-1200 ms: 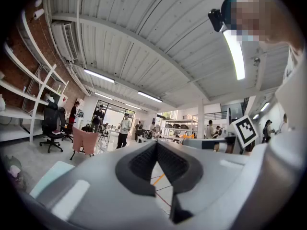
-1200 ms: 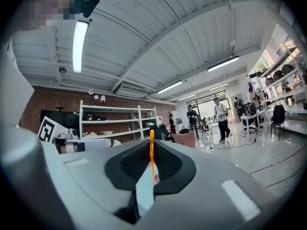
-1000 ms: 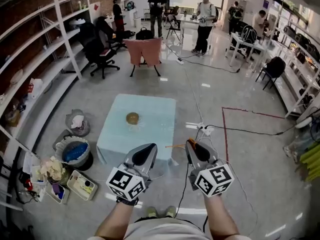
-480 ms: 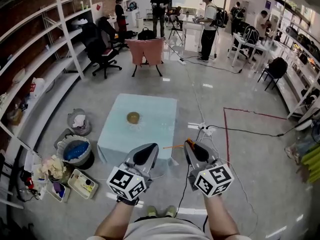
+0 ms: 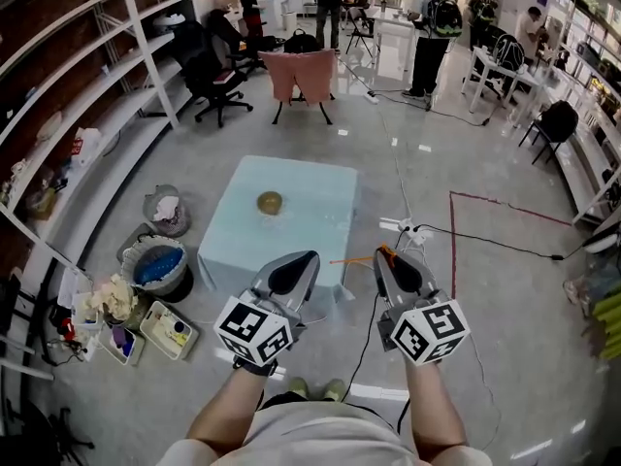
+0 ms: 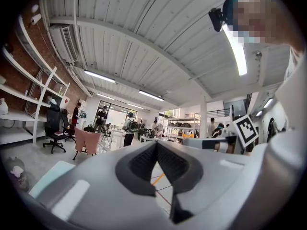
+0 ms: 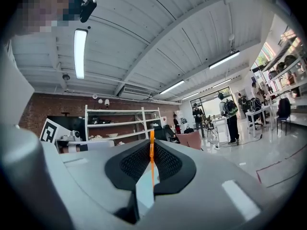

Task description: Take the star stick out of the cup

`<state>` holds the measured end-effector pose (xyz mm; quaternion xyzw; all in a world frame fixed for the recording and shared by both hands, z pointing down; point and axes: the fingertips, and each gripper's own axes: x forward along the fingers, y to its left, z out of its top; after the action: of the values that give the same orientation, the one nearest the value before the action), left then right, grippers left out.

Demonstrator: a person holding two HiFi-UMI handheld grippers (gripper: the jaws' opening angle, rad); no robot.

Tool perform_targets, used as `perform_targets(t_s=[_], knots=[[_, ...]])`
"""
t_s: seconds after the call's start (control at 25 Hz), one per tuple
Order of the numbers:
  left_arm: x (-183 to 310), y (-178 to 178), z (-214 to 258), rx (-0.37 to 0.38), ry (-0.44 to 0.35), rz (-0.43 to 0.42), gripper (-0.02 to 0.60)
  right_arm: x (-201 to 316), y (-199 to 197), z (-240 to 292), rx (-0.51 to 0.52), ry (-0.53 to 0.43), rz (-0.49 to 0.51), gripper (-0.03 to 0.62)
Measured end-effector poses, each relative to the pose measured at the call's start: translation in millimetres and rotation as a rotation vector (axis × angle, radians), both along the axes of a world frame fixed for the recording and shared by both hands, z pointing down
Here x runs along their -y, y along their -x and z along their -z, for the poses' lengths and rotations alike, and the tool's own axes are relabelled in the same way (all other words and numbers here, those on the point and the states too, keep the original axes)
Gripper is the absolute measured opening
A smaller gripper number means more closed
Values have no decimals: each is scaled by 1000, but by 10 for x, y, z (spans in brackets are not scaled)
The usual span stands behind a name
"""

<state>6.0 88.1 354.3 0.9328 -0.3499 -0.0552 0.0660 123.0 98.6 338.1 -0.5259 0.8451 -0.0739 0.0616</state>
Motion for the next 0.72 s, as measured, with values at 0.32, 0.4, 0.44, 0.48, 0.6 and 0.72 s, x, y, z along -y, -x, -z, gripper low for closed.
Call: perform_targets(t_s=[0.32,0.4,0.44,0.48,0.6,0.72], knots=[[98,-23,-136,20,26,24,5,137,-80,-157,37,20,5,31],[166,-40,-148,28,26,26,5,207,-95,-180,40,26,4,31],[208,-57,-150,32,23,25,5,252,-114,-198,42,28,0,31],[254,-71,-158,36,20,24,5,301,-130,-218,44,29,-5,31],[431,-57,-221,46,16,25,5,470,-139,-298,42,33,-22,31],[690,8,-297,46,18,29,5,708,-118,-367,32,39,-40,31]])
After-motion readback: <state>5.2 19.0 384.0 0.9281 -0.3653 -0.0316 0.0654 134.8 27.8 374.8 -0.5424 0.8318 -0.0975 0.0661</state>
